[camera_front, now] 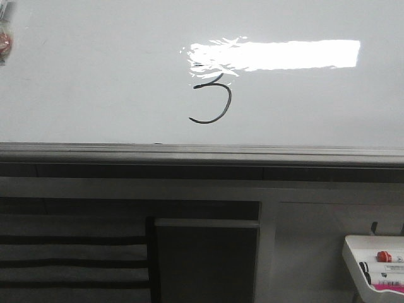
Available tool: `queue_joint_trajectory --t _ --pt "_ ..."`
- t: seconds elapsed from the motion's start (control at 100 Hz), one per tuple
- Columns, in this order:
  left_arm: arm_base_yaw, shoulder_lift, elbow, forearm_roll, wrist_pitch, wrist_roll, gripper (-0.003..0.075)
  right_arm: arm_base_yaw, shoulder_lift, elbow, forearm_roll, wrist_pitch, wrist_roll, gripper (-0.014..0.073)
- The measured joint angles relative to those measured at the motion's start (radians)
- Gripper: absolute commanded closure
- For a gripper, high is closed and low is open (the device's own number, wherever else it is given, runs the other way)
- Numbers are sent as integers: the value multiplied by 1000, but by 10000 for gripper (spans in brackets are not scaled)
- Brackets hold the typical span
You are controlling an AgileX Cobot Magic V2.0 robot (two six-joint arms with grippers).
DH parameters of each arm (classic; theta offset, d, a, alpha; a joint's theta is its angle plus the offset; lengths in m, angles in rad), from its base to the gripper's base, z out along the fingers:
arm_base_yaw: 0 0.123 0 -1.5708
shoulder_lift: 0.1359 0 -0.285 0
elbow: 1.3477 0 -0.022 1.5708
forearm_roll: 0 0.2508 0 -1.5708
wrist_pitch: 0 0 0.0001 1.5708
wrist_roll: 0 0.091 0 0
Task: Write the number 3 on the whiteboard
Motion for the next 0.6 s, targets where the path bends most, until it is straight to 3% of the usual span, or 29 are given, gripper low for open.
queue_joint_trajectory --t 0.1,0.27,0.6 --pt "0 0 0 0 0 0 739 -63 -75 144 16 -140 0 673" --pt "0 0 0 0 0 0 739 -73 -167 339 22 -305 0 673" --pt "0 0 0 0 -2 0 739 -93 -179 354 25 -349 0 673"
